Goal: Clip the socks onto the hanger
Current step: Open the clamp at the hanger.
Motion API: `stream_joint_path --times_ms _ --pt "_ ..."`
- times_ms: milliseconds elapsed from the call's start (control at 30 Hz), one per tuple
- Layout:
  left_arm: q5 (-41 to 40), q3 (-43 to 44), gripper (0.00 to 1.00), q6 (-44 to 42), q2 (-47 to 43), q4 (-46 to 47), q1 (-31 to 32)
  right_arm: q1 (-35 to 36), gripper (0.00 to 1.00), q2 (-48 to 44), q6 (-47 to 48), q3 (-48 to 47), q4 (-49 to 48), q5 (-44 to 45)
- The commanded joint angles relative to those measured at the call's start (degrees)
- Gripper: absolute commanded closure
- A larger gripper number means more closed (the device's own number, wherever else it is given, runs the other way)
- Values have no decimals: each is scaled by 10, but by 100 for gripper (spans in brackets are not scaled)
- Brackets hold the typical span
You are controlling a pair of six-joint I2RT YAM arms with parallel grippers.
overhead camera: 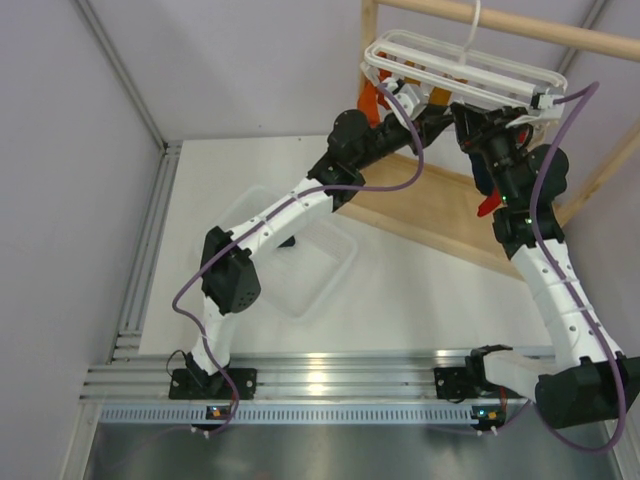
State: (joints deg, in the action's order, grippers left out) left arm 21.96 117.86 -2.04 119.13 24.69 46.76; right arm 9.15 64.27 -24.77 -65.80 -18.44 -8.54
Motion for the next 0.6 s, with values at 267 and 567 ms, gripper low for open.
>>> stream_joint_path --times_ms 267,567 --pt "32 -52 46 5 -81 -70 1 9 100 12 -7 -45 -7 -8" --pt "51 -159 33 56 -211 -200 -61 2 100 9 -26 -59 21 -12"
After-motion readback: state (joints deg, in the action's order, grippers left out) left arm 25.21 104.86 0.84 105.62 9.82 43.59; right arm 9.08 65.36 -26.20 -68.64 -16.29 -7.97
